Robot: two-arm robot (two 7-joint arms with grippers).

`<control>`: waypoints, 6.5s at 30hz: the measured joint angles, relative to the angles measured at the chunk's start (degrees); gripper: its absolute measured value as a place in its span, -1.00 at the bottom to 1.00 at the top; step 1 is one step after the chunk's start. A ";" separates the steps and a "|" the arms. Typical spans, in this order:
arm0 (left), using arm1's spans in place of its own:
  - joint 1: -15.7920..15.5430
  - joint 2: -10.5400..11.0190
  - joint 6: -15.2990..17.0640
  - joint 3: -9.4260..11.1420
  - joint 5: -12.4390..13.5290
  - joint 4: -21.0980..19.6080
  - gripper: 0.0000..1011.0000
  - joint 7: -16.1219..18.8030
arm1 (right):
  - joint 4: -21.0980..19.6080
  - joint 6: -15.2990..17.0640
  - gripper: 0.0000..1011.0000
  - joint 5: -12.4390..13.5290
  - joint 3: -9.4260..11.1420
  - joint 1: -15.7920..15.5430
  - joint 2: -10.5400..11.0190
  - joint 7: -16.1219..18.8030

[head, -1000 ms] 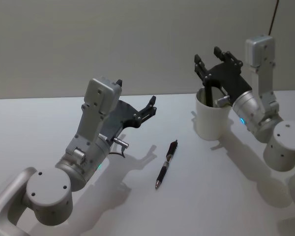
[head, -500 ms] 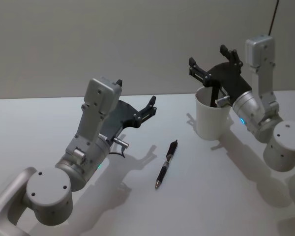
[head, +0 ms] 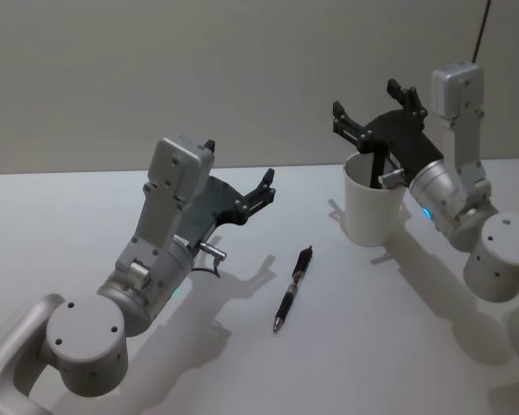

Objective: Place the pen into the pen holder.

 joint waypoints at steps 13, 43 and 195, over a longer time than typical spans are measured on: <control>0.00 0.00 0.00 0.00 0.00 0.00 0.98 0.00 | 1.09 -4.48 0.98 -2.41 1.51 0.44 1.62 4.20; 0.00 0.00 0.00 0.00 0.00 0.00 0.98 0.00 | 8.92 -5.92 0.98 7.72 7.46 4.03 6.17 29.26; 1.03 -0.10 9.37 -0.17 -5.57 -1.87 0.98 -2.40 | -35.70 12.00 0.98 11.43 3.14 -29.32 14.44 -6.97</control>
